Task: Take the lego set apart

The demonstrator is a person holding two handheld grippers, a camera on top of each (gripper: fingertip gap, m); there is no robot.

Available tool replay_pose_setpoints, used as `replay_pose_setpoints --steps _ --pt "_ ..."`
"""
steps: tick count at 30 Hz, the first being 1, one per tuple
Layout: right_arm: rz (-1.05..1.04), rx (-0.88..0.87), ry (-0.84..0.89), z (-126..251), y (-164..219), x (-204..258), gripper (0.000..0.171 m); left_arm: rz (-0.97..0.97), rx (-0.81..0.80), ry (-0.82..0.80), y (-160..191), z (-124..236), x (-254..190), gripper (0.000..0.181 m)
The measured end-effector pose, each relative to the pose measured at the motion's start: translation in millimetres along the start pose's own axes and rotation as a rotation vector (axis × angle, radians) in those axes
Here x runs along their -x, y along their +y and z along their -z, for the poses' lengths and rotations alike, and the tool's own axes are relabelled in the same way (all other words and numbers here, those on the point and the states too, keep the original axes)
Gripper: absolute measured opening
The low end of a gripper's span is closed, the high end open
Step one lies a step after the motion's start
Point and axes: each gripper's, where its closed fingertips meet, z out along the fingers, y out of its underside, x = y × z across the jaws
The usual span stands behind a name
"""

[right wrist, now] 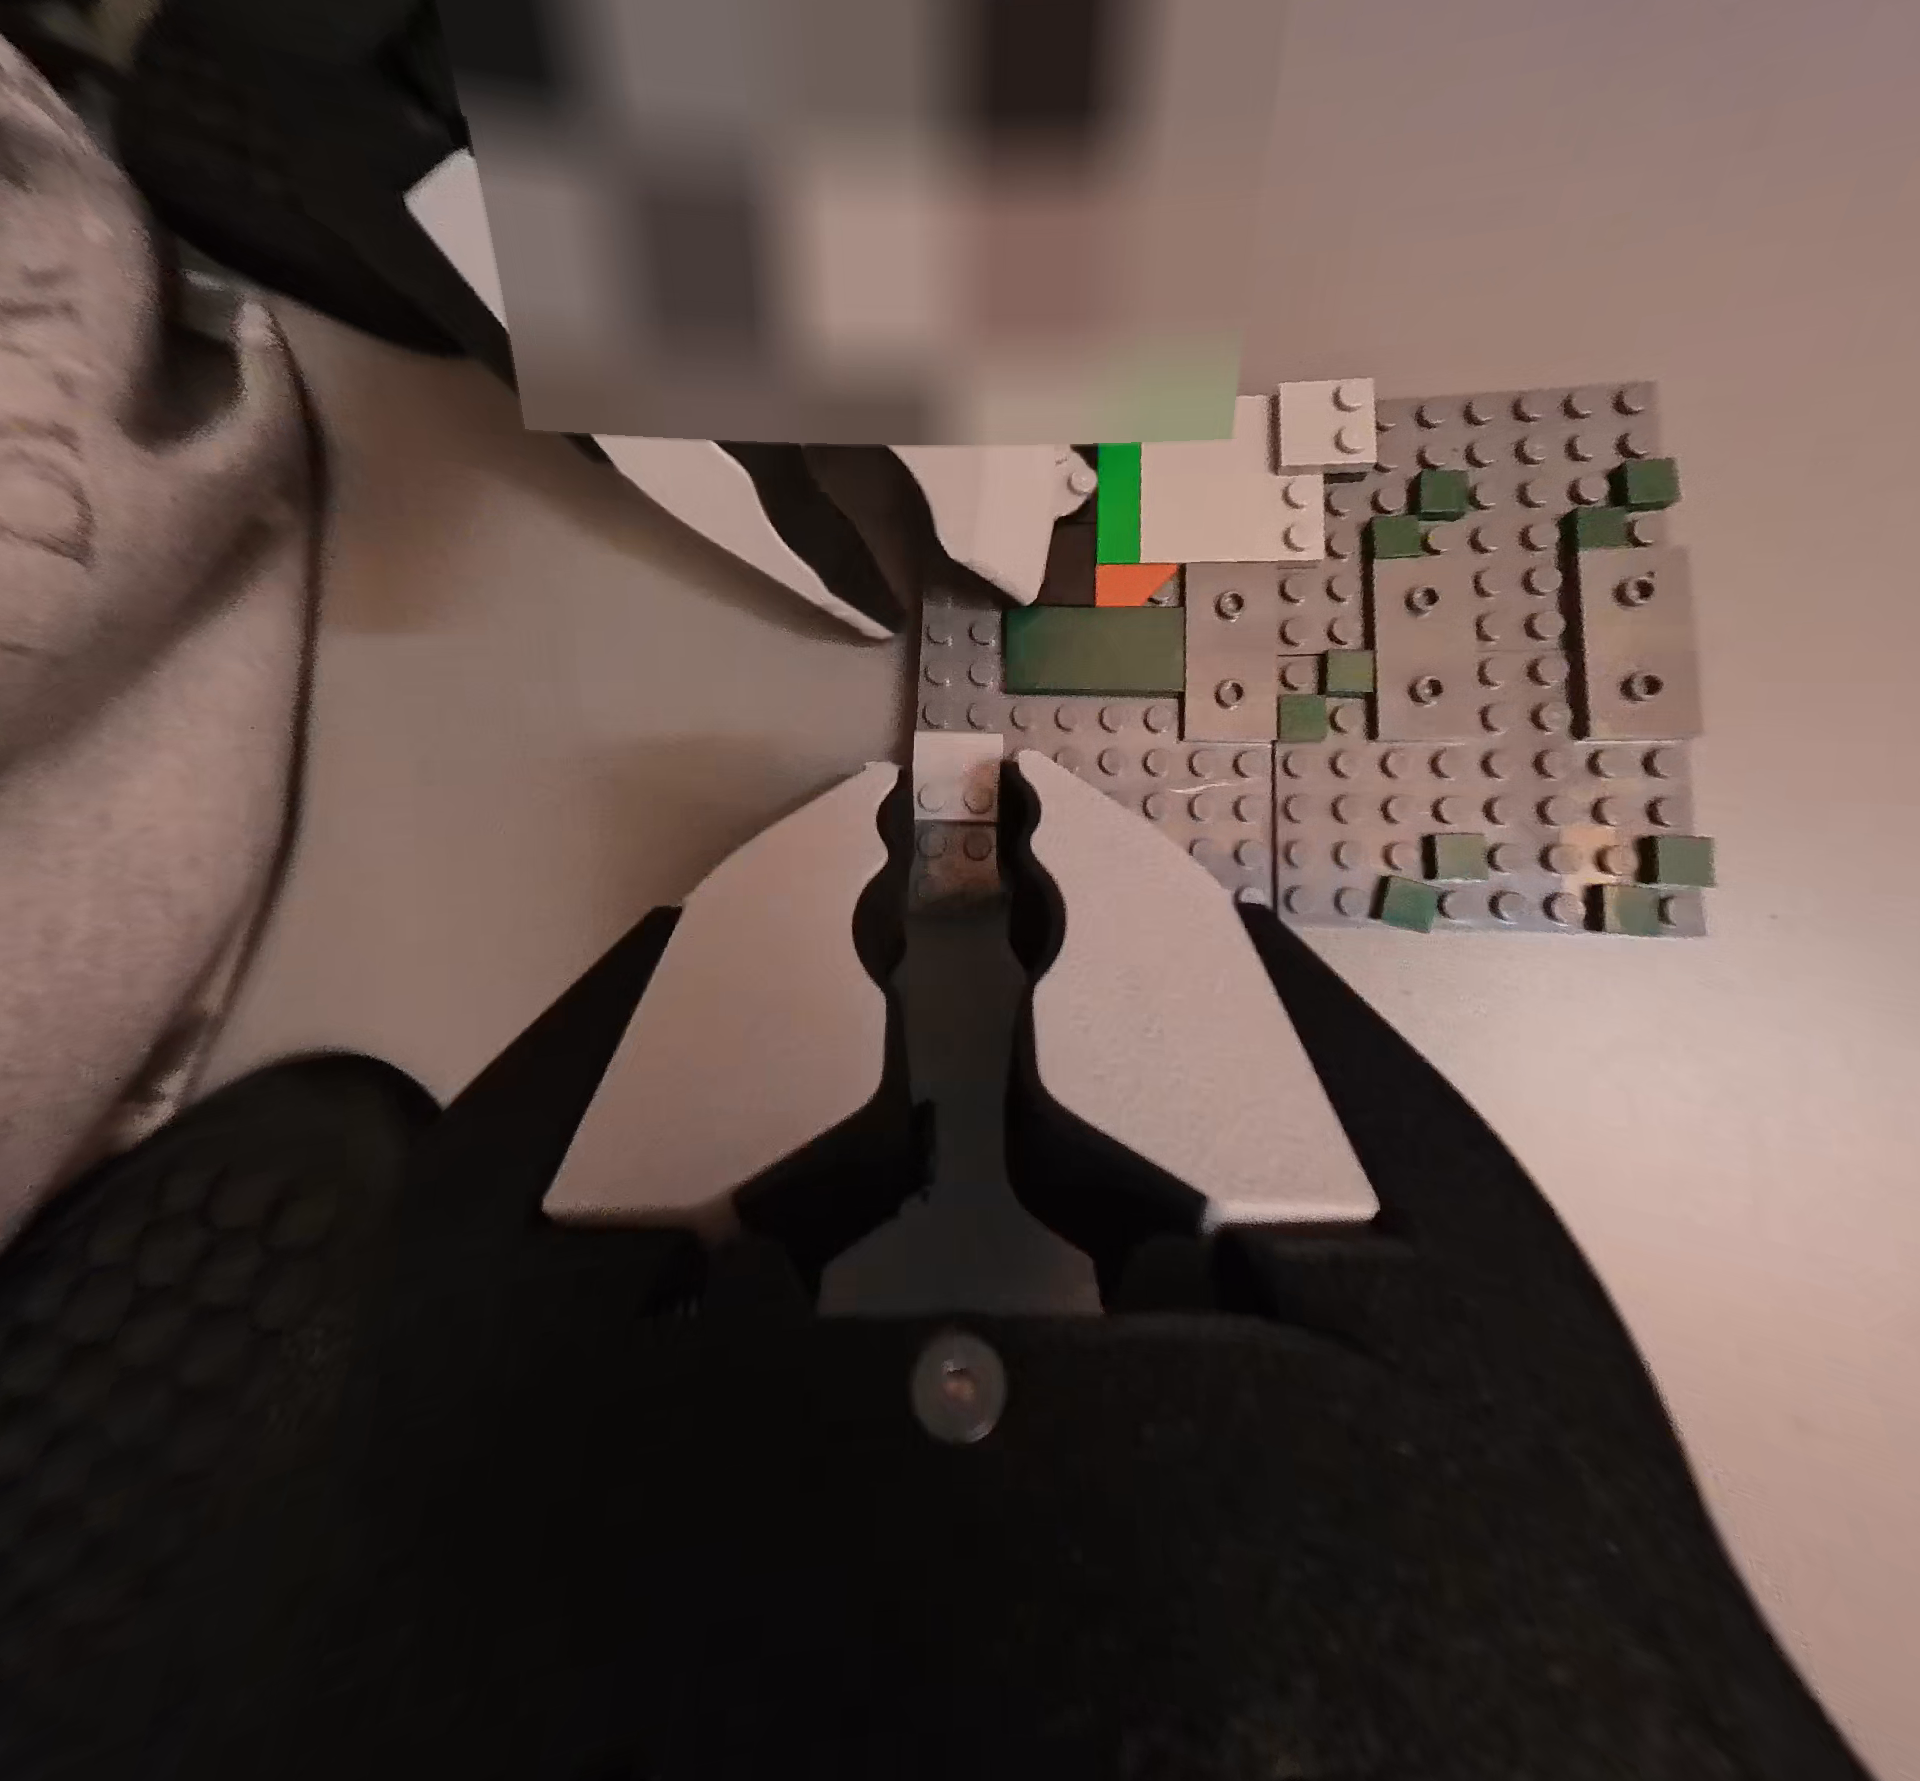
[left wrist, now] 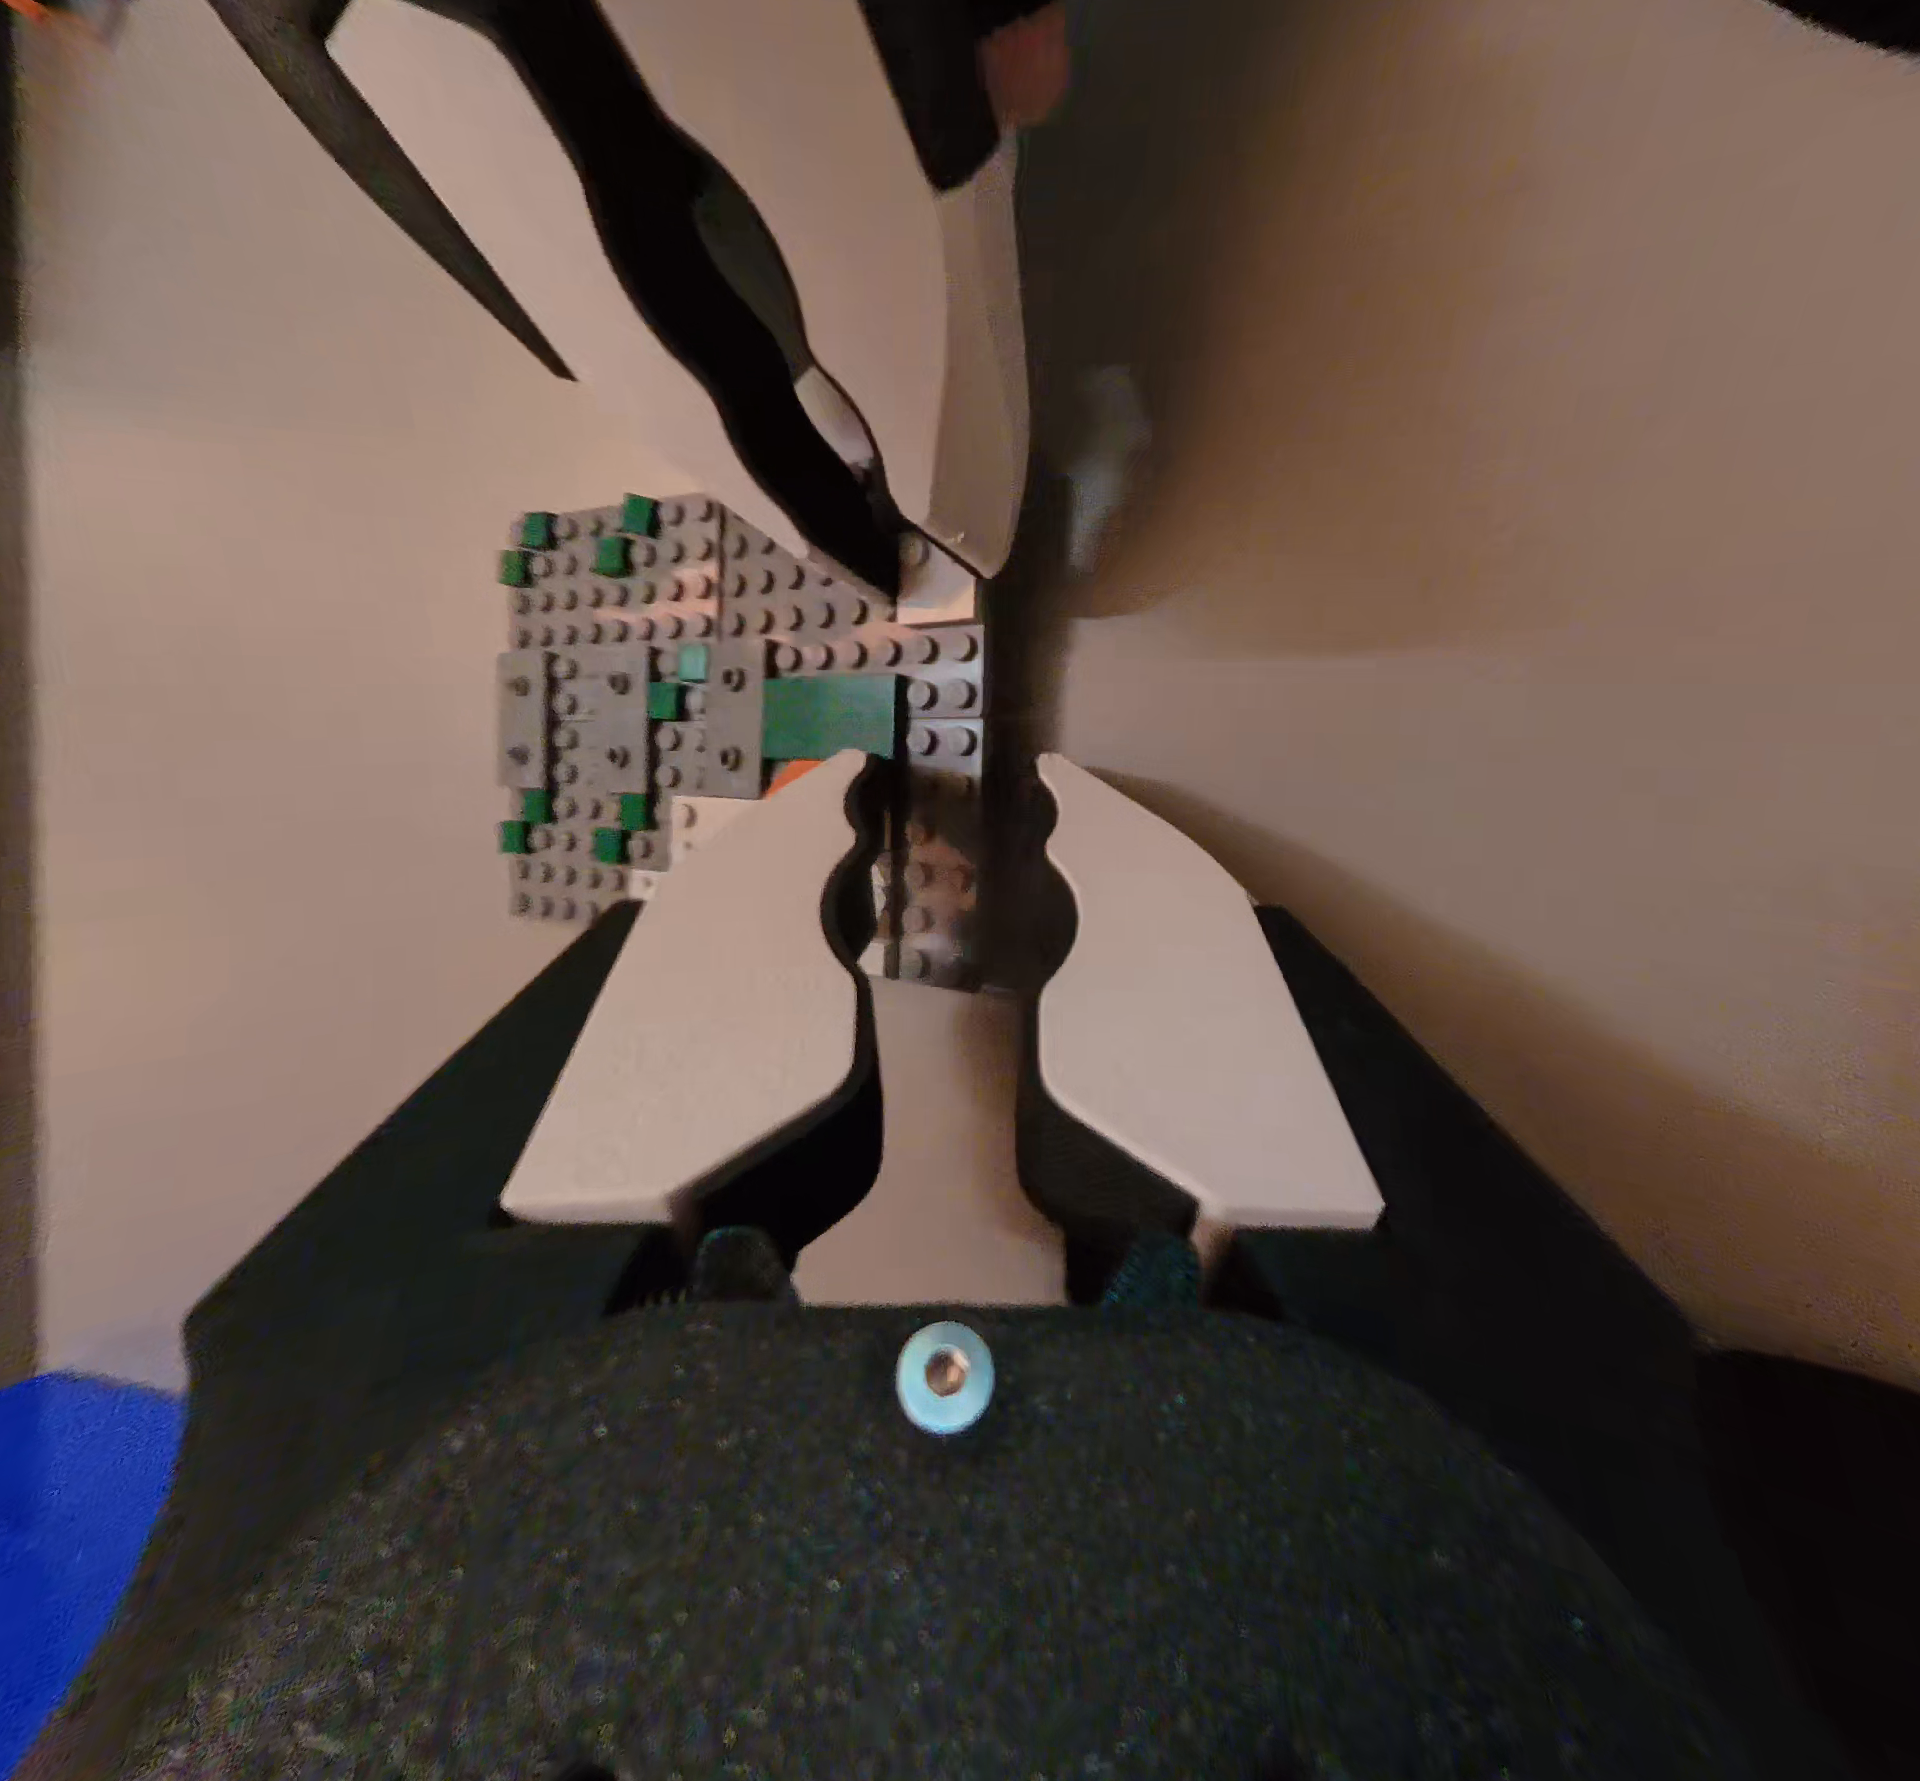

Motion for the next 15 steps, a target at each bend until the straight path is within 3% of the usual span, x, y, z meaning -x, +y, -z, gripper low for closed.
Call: replay_pose_setpoints --steps 6,15 --pt "-0.111 -0.095 -0.097 14.0 -16.9 1.9 0.015 -0.165 0.001 -0.189 -6.5 12.9 15.2 0.014" --pt "-0.236 -0.297 -0.141 26.5 -30.0 -1.5 0.015 -0.193 -0.023 -0.233 -10.6 19.9 21.9 0.009"
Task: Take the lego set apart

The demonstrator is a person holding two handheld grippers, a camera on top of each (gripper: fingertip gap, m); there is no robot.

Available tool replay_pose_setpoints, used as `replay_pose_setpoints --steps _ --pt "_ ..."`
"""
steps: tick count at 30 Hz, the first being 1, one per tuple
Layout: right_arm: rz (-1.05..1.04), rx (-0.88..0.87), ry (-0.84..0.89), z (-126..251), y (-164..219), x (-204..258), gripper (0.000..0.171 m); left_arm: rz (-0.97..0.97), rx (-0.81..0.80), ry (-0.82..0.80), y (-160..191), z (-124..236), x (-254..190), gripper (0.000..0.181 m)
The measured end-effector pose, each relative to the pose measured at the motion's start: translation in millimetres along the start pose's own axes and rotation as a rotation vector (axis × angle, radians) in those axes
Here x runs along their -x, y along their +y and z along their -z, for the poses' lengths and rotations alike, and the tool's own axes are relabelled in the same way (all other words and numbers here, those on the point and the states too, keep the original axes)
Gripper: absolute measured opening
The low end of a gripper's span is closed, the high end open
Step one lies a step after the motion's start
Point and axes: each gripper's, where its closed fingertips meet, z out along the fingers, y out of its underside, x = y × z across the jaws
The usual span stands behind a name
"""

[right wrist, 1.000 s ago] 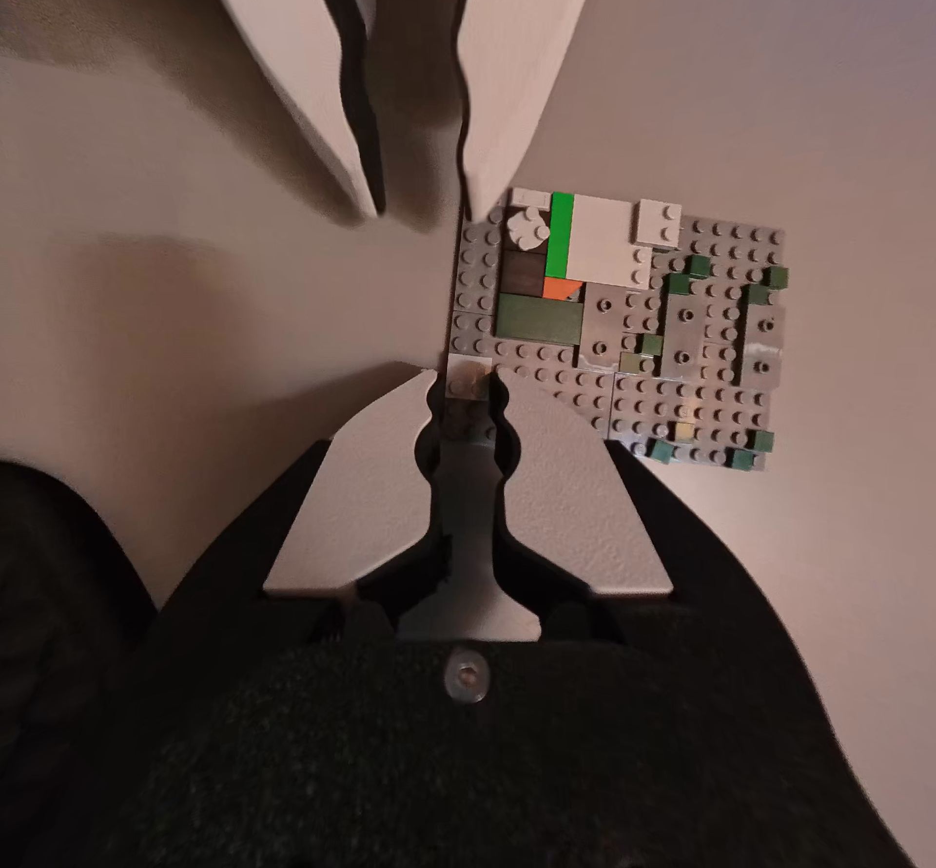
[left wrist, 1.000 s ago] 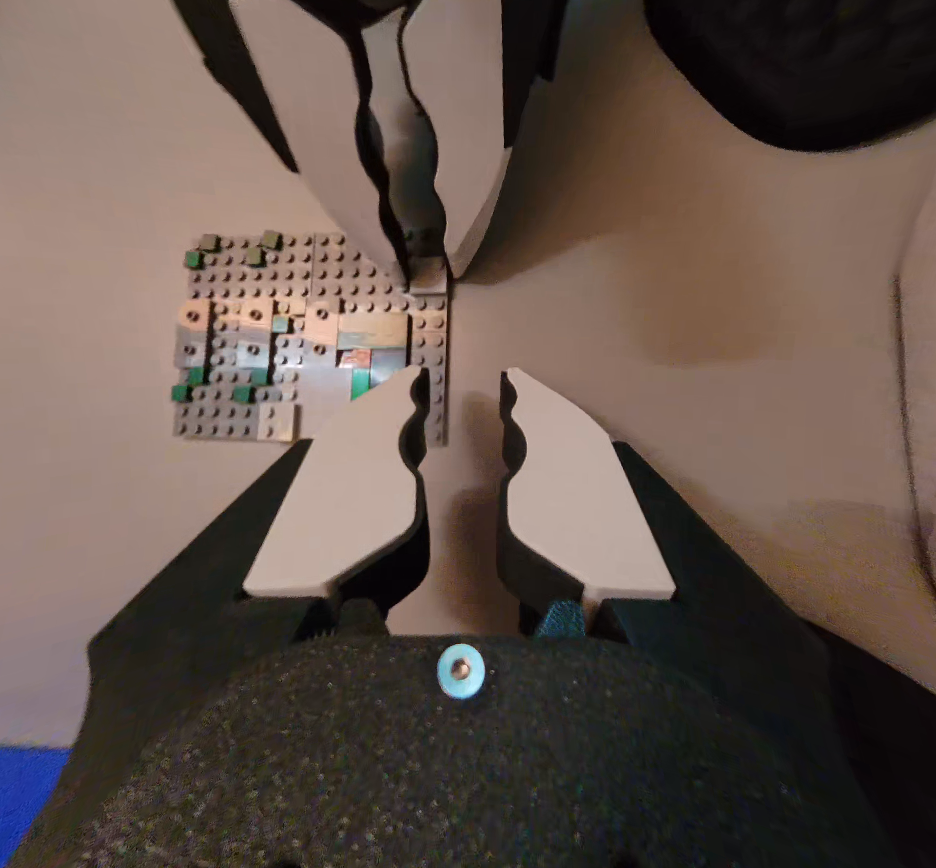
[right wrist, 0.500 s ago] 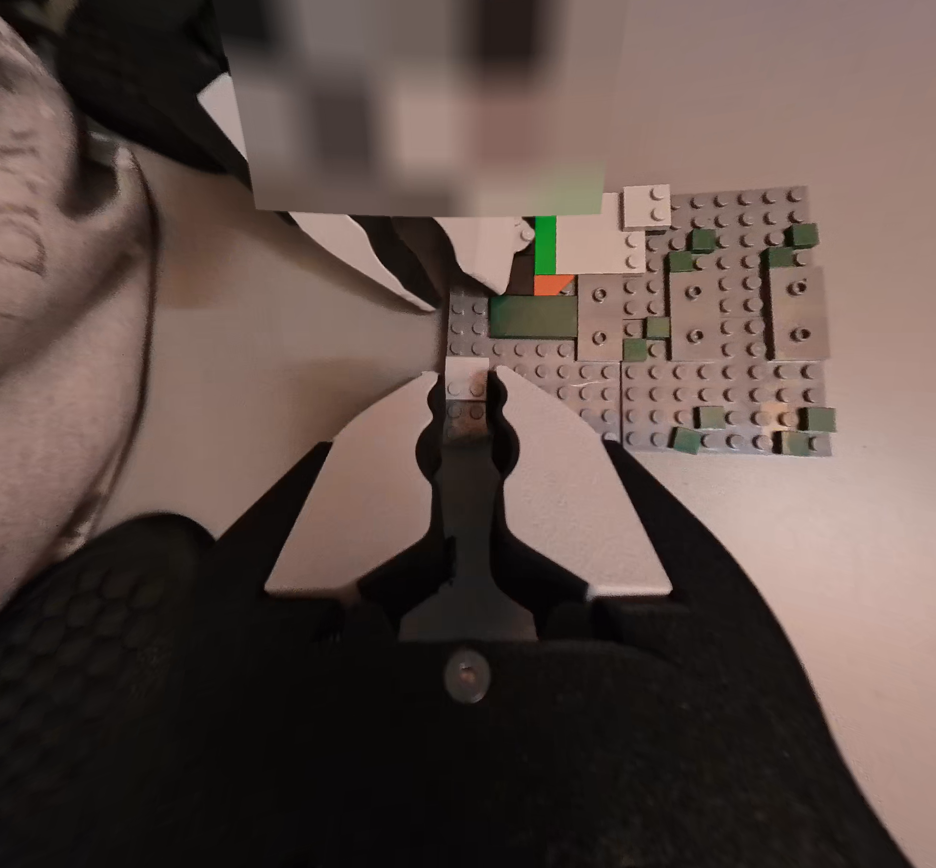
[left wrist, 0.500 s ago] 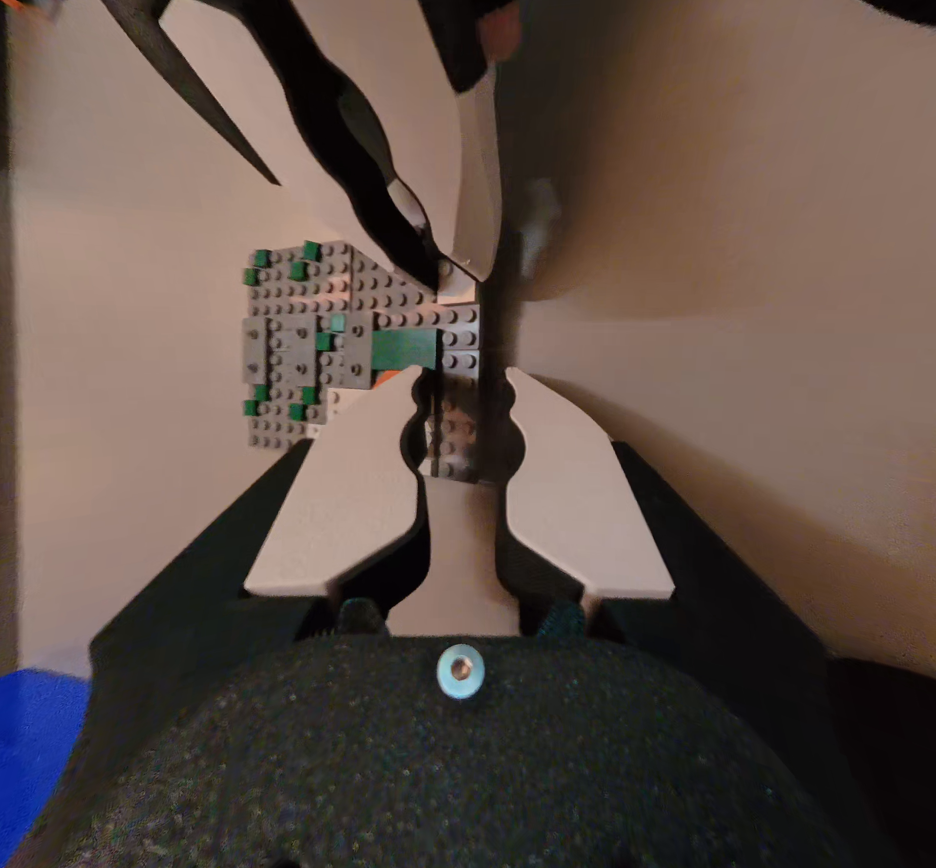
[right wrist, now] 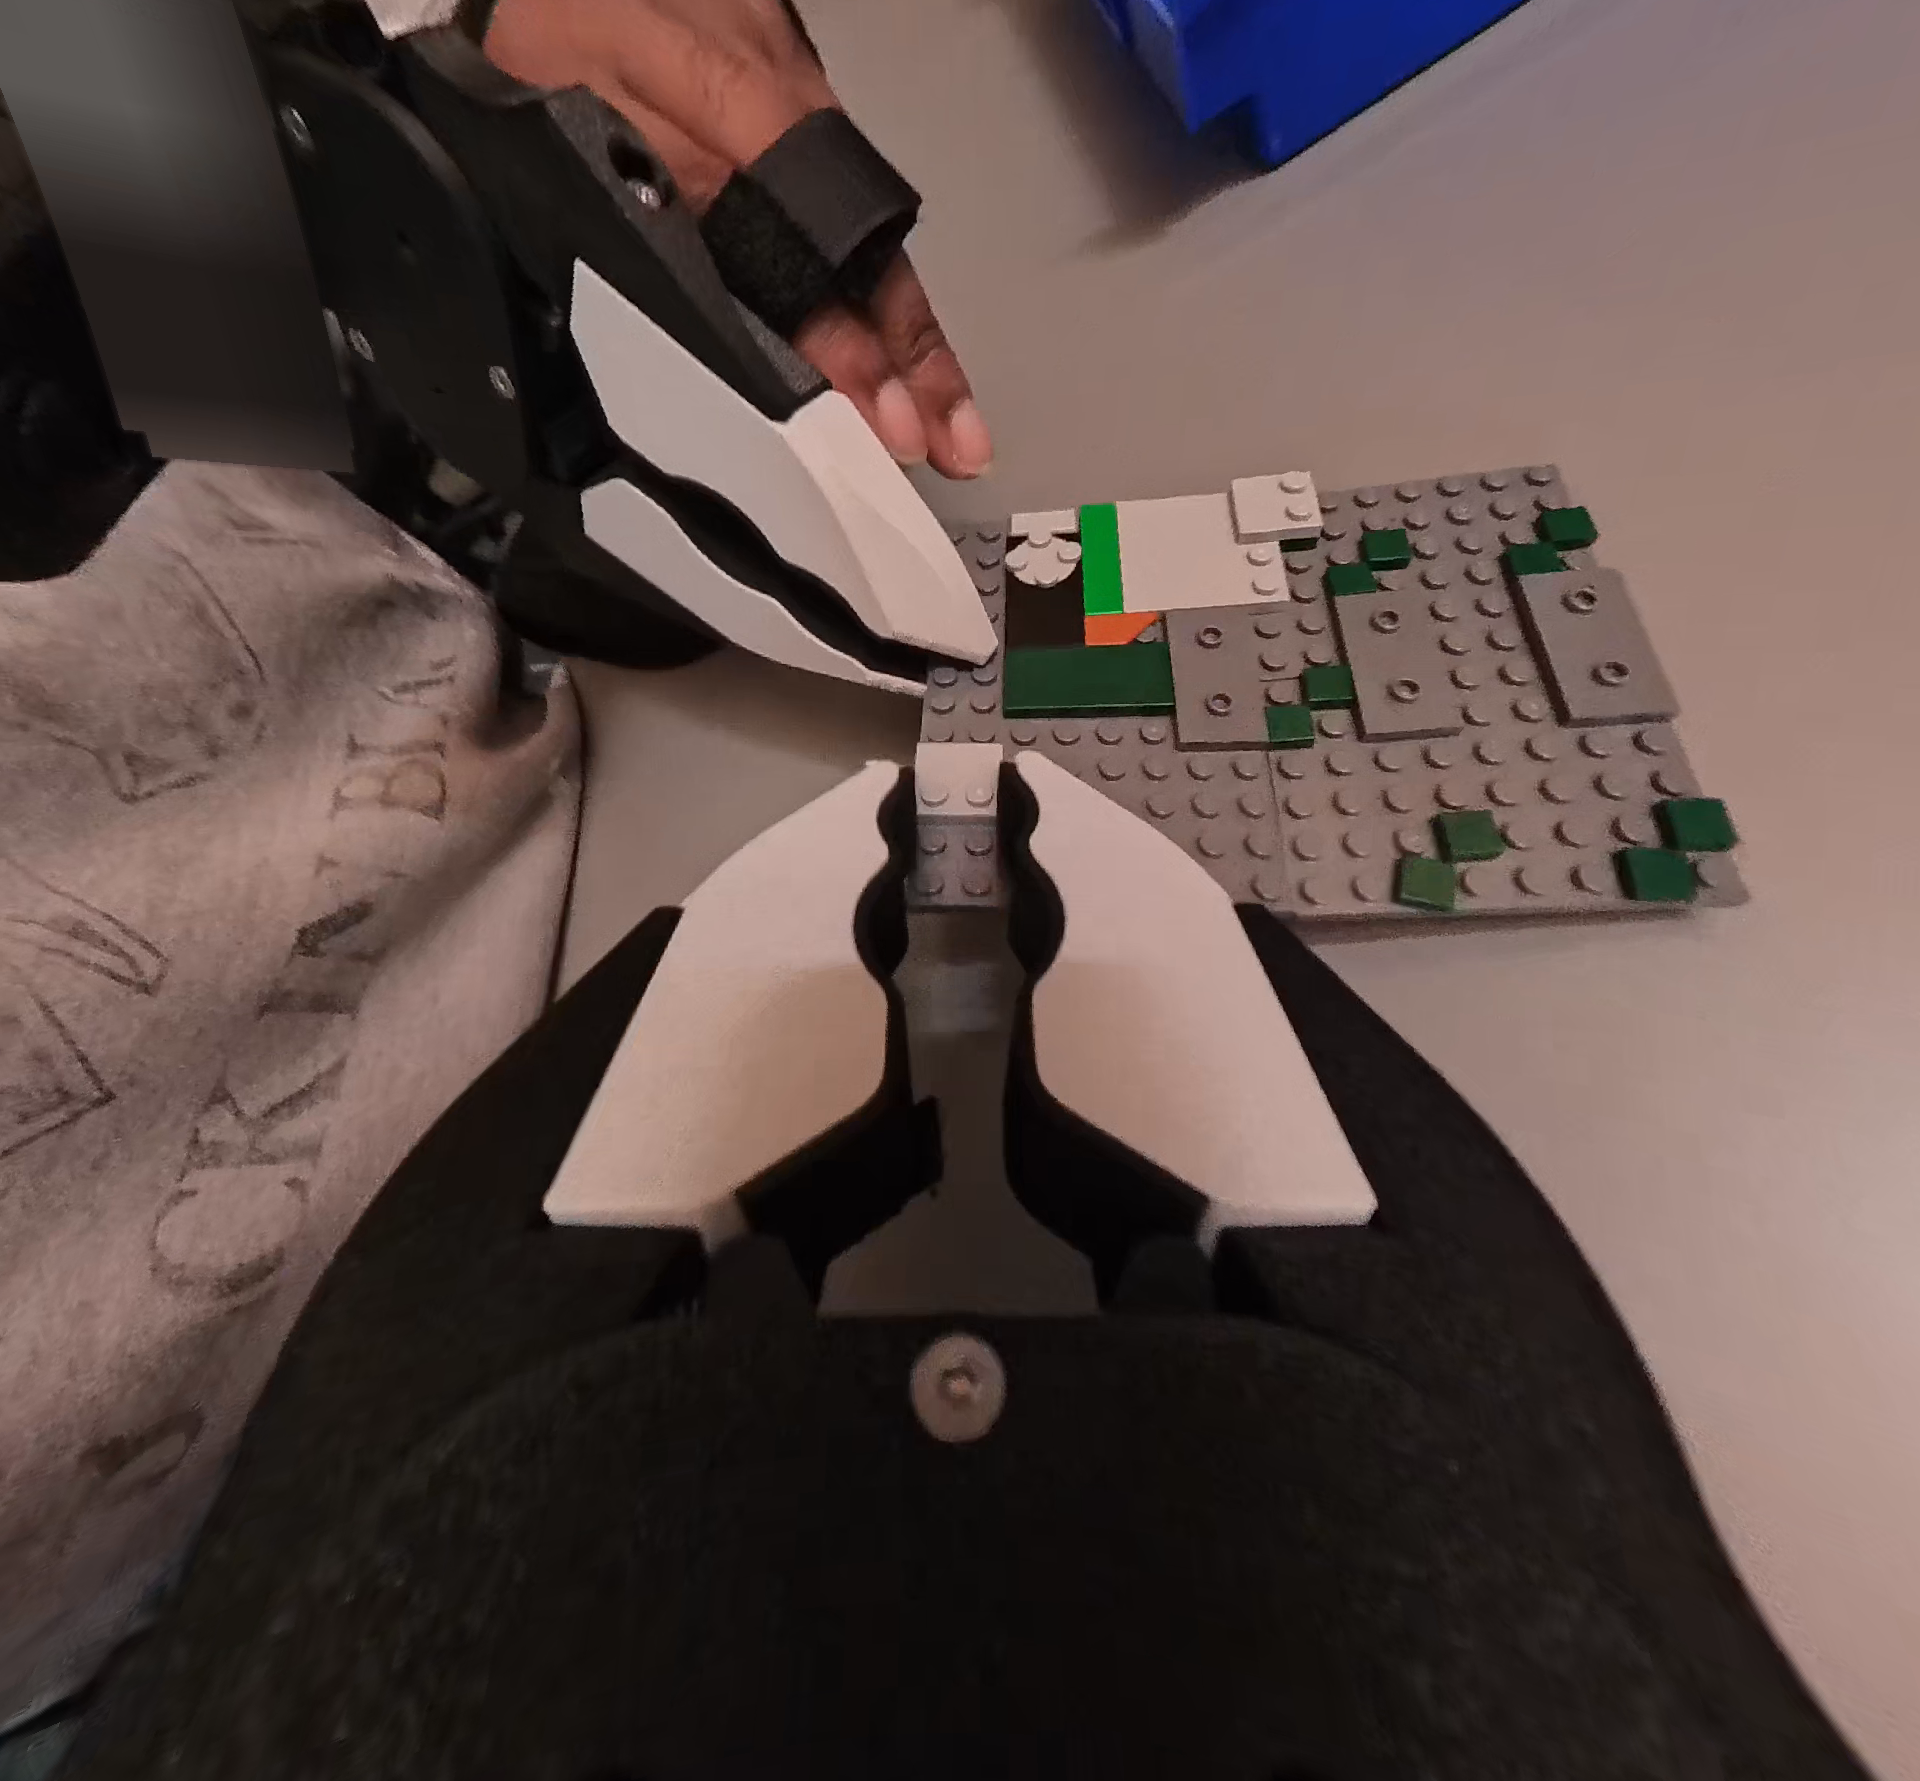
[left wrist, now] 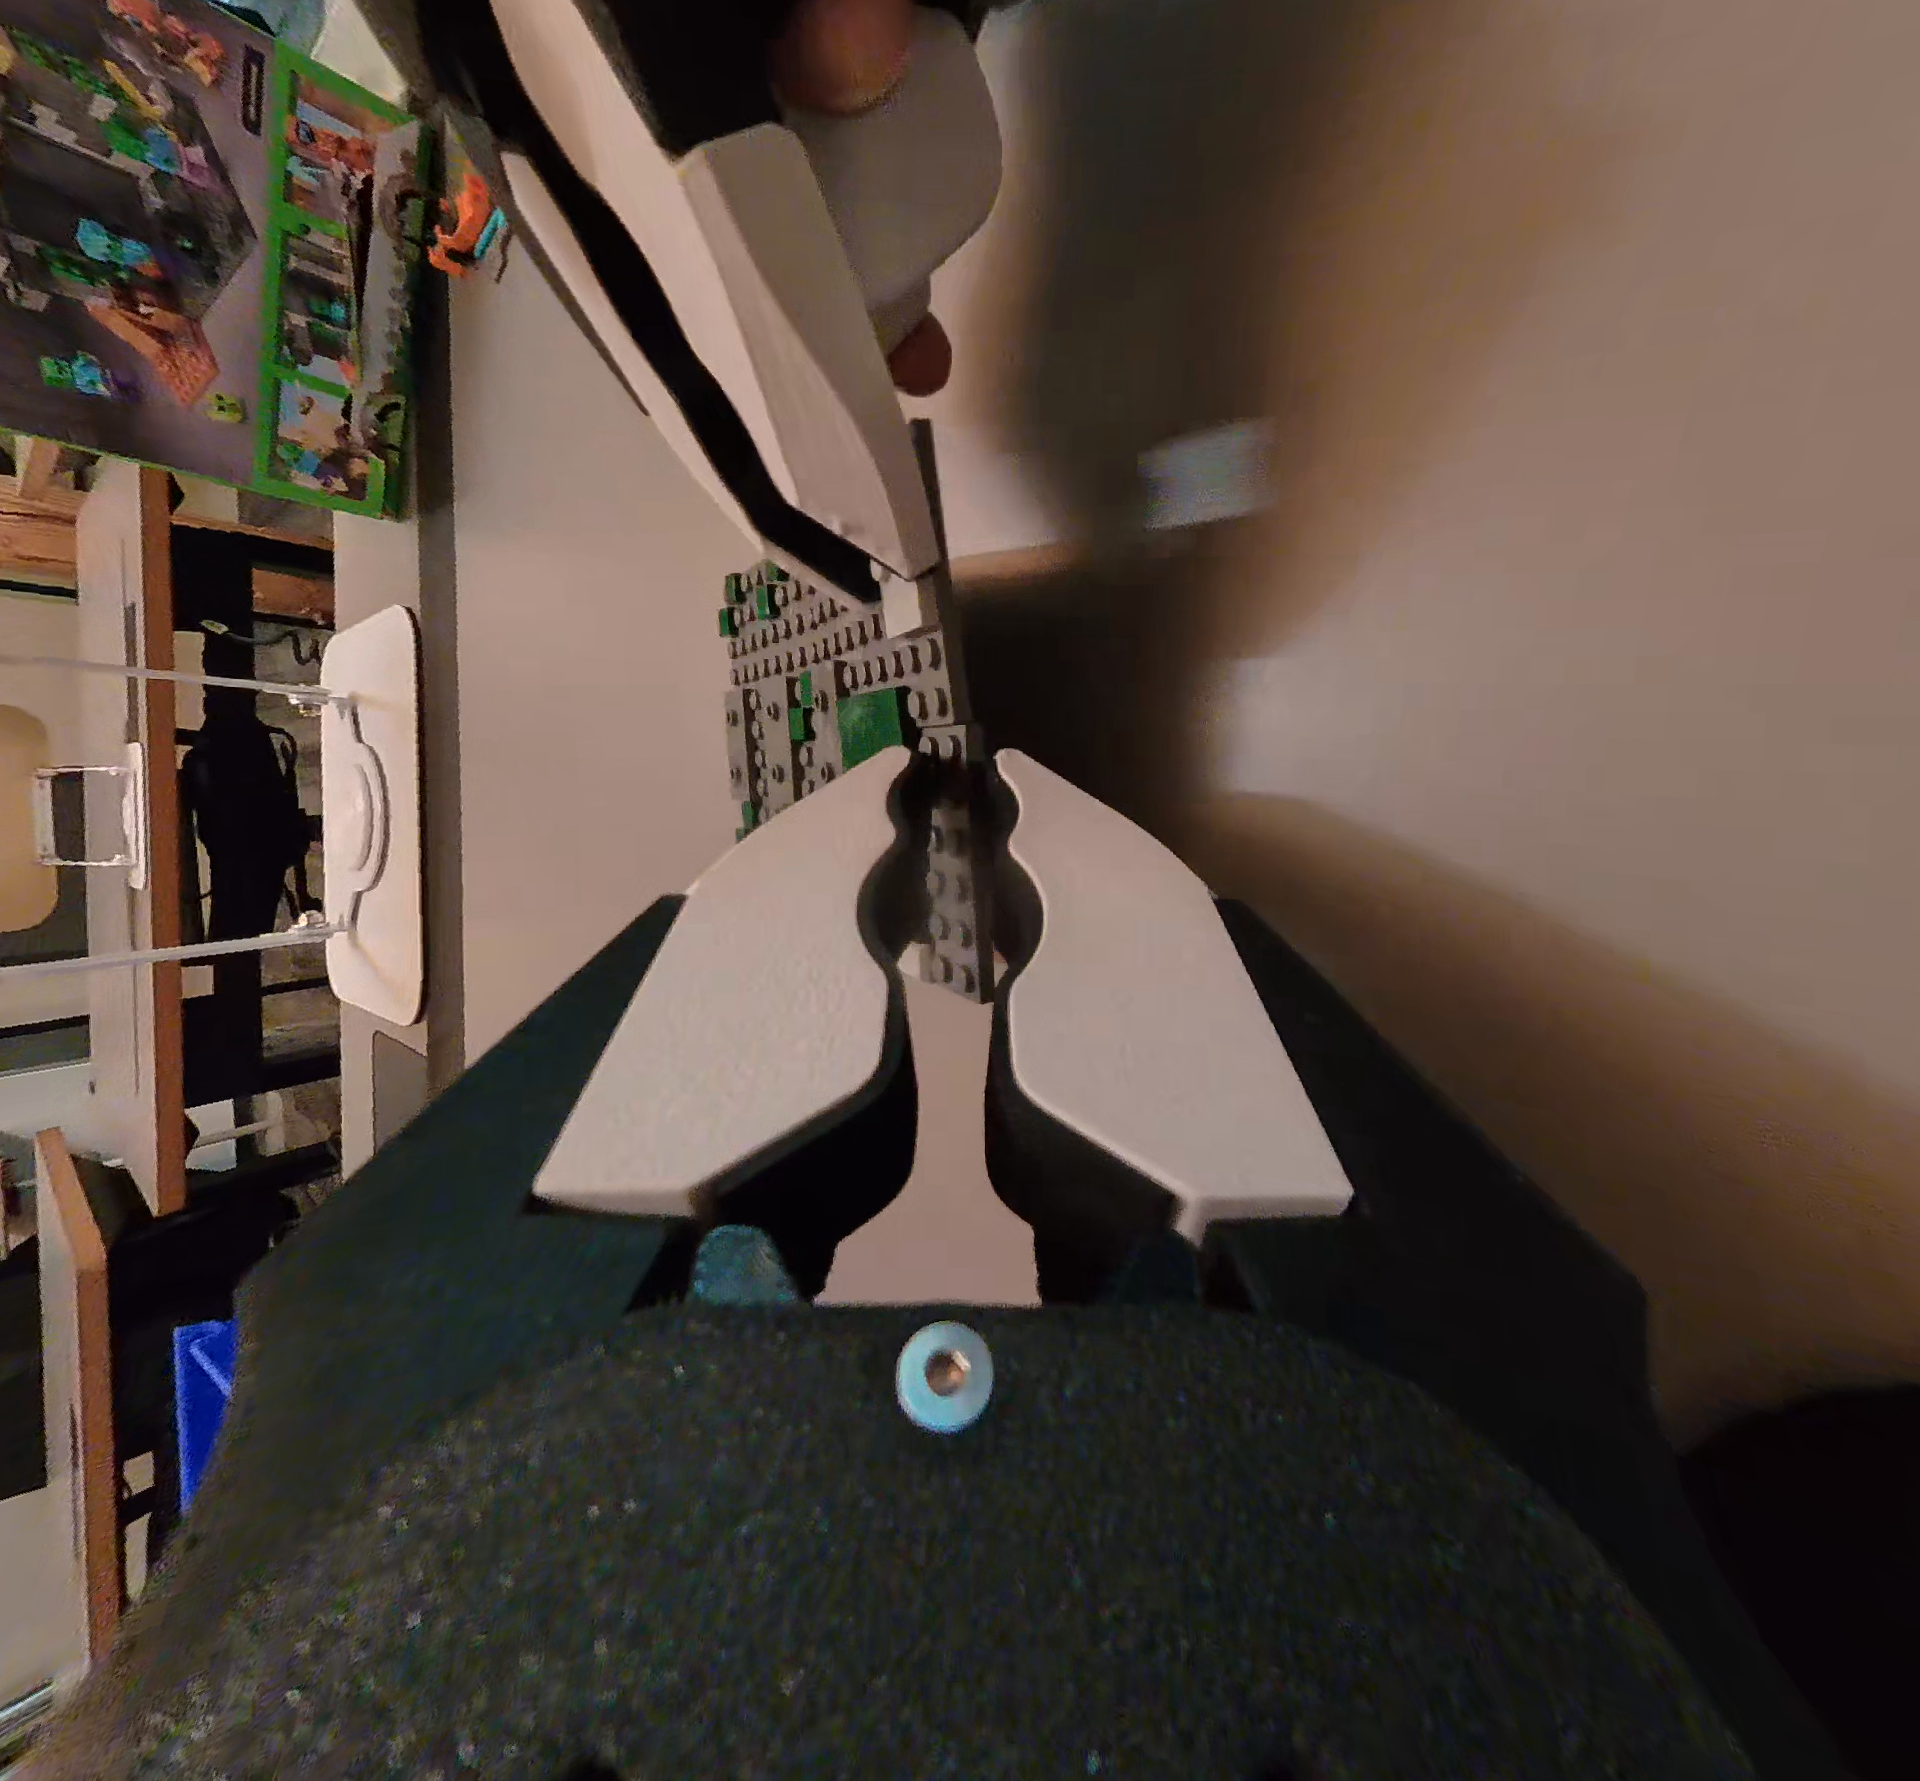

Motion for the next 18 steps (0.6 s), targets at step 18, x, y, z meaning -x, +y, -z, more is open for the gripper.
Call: replay_pose_setpoints --steps 18 --pt "0.157 -0.119 0.15 17.4 -11.4 3.4 0.015 0.118 -0.097 0.0 3.3 -0.9 6.1 0.009"
